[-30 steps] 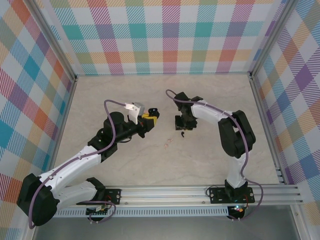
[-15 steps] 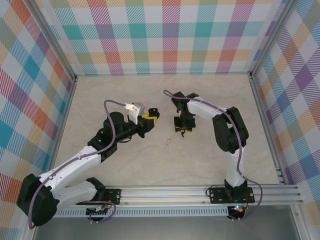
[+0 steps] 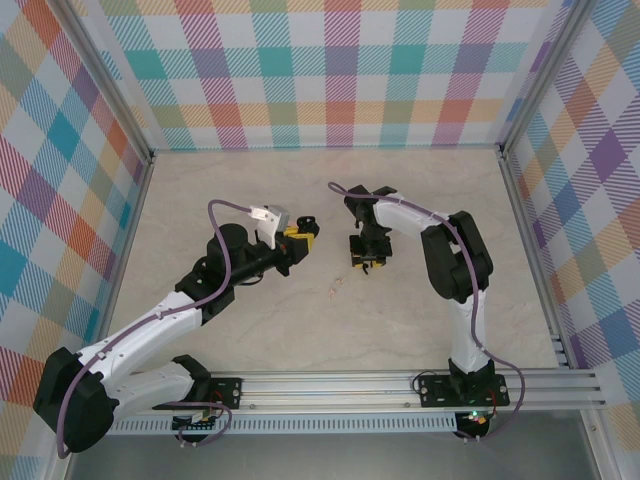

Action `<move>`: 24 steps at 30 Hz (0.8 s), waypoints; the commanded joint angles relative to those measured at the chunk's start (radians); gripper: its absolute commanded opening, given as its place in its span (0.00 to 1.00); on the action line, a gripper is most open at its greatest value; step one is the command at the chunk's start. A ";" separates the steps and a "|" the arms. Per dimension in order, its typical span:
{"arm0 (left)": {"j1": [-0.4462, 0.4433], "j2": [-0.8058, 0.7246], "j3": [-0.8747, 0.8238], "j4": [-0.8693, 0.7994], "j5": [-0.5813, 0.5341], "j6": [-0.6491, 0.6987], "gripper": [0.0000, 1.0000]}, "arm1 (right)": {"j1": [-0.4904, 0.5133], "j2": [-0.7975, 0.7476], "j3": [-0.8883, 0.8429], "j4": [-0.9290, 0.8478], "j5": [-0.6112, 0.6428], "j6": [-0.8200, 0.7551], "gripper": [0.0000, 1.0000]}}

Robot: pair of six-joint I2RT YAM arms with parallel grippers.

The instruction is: Insert wireless bluetooth earbuds into charging case

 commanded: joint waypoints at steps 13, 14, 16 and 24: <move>-0.013 -0.018 0.009 0.007 0.016 0.022 0.12 | -0.006 0.046 0.032 -0.008 -0.008 -0.012 0.36; -0.013 -0.018 0.008 0.008 0.016 0.022 0.12 | -0.006 0.047 0.031 -0.006 -0.009 -0.010 0.35; -0.013 -0.018 0.008 0.006 0.017 0.022 0.12 | -0.005 0.051 0.026 -0.002 -0.009 -0.008 0.34; -0.013 -0.024 0.005 0.002 0.015 0.023 0.11 | -0.009 0.041 -0.001 0.033 -0.007 0.014 0.27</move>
